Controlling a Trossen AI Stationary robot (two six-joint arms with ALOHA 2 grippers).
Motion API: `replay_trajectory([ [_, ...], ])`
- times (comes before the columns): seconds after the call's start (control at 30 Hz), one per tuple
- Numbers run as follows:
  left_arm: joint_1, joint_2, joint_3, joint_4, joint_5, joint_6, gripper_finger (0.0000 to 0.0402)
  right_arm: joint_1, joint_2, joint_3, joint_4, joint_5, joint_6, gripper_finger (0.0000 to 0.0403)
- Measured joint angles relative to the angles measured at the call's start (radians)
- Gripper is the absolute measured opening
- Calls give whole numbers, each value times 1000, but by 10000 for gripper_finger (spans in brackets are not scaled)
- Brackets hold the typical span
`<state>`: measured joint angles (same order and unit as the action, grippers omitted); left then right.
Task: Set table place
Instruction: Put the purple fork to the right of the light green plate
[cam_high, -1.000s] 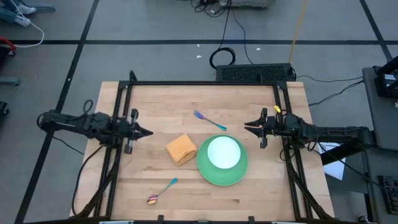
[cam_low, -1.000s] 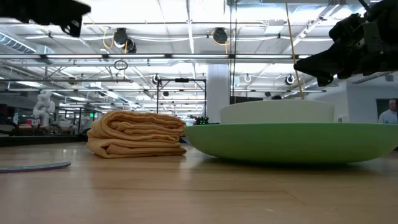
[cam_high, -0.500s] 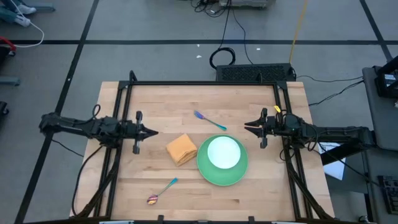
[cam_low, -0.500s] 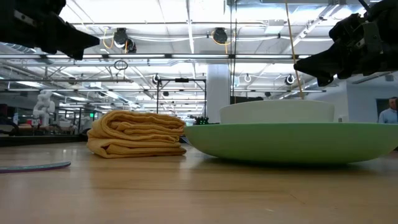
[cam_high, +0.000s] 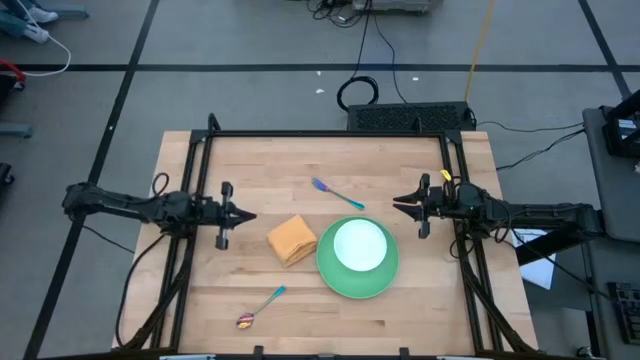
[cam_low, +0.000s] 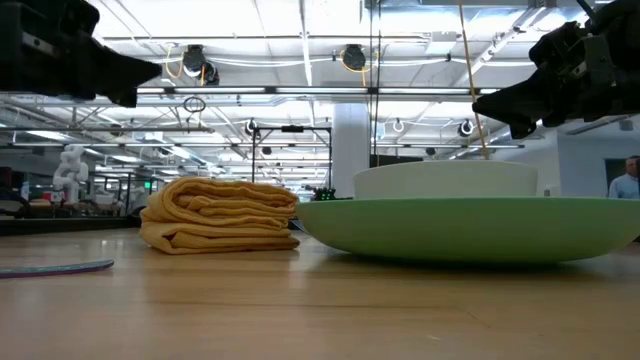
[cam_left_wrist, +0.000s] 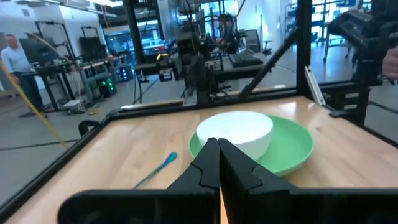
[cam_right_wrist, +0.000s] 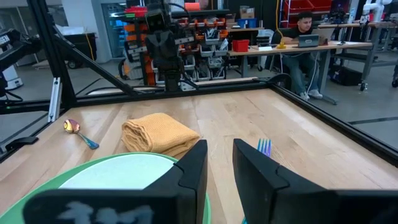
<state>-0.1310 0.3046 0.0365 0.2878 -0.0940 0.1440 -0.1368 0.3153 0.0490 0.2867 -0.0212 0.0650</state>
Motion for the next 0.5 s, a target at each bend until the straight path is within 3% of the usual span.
replay_trajectory([
  [0.5, 0, 0, -26, -10, -11, 8, 0, 0, 0, 0, 0, 0, 0, 68],
])
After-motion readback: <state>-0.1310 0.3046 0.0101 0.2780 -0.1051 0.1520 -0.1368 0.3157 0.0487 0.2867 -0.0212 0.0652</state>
